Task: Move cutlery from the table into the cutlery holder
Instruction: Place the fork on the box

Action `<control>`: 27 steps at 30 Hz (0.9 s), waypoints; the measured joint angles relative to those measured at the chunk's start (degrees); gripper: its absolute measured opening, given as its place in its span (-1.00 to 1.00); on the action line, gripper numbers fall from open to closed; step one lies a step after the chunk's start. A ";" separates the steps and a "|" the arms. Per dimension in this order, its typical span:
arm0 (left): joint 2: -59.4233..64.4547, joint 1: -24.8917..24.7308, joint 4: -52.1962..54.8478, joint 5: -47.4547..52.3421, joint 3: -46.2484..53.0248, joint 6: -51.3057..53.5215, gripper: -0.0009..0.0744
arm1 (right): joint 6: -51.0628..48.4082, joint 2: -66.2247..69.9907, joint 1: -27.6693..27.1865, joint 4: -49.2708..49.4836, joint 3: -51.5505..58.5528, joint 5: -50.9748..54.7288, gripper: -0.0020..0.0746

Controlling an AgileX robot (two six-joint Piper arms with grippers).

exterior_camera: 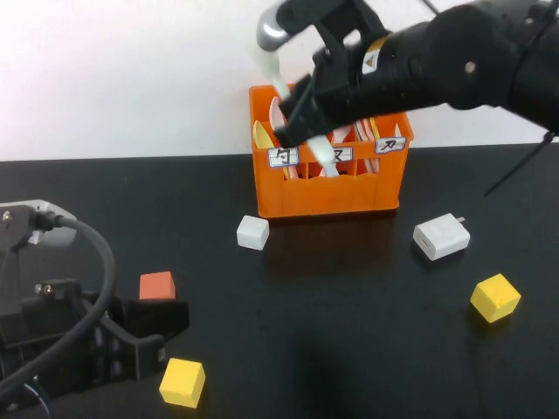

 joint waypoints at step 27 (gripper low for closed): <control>0.00 0.00 0.08 0.14 0.00 0.66 -0.98 | -0.08 11.70 -4.73 9.50 0.00 -32.85 -0.59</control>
